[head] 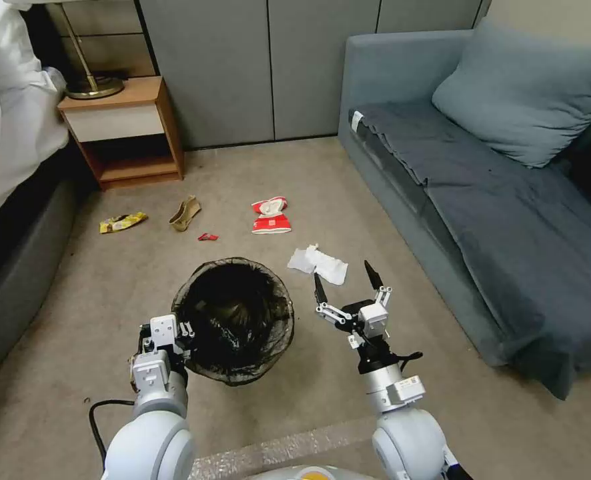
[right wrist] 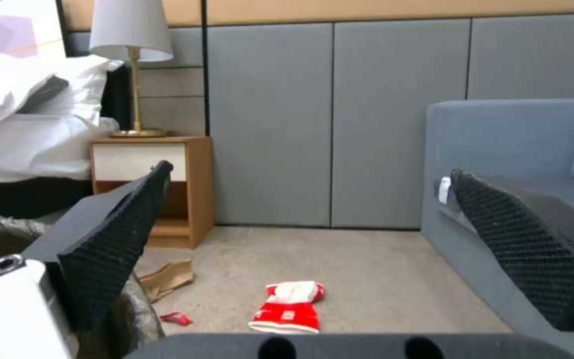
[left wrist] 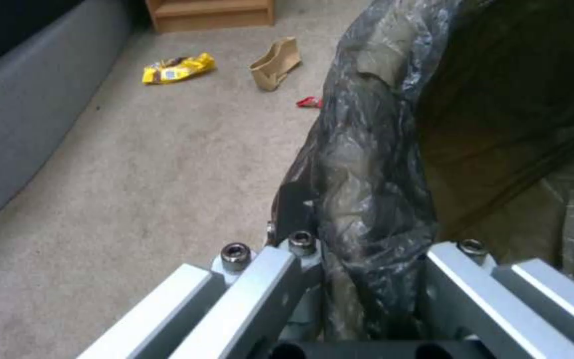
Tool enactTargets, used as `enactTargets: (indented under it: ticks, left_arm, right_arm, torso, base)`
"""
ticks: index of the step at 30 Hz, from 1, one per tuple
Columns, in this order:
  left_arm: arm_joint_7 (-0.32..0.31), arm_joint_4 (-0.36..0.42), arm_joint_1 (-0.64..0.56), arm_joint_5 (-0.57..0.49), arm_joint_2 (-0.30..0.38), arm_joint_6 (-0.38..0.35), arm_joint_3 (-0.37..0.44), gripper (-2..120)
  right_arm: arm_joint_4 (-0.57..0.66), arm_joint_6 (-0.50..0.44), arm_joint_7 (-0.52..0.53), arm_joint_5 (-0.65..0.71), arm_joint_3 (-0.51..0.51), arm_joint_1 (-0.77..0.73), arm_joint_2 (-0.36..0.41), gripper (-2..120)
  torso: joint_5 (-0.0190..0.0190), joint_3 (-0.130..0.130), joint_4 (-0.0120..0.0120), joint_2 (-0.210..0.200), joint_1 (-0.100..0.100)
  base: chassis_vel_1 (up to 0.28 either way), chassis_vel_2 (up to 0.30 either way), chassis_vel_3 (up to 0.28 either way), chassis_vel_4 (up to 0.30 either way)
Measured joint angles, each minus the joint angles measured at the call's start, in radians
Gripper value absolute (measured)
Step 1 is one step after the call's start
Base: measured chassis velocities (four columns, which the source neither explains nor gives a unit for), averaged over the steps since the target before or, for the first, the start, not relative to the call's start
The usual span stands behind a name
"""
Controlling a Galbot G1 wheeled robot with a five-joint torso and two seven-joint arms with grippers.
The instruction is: Pick up the trash bin, then pick up the garbage from the floor and place it into the trash bin.
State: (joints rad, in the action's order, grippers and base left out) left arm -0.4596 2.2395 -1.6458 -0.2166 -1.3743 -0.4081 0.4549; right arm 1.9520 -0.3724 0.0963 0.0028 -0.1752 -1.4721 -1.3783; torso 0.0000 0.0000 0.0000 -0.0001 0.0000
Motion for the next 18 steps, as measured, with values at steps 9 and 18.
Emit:
enactTargets:
  ticks: [9, 18]
  left_arm:
    - [0.004, 0.003, 0.001, -0.001, 0.000, 0.016, 0.001, 0]
    - [0.004, 0.007, 0.001, -0.015, -0.001, 0.017, 0.000, 0]
  right_arm:
    - [0.001, 0.000, 0.000, 0.000, 0.001, 0.000, -0.001, 100]
    - [0.003, 0.001, 0.001, -0.001, 0.001, 0.000, -0.002, 100]
  torso:
    - [0.0000, 0.000, 0.0000, 0.000, 0.000]
    - [0.0000, 0.000, 0.0000, 0.000, 0.000]
  base:
    - [0.000, 0.000, 0.000, 0.000]
    - [0.000, 0.000, 0.000, 0.000]
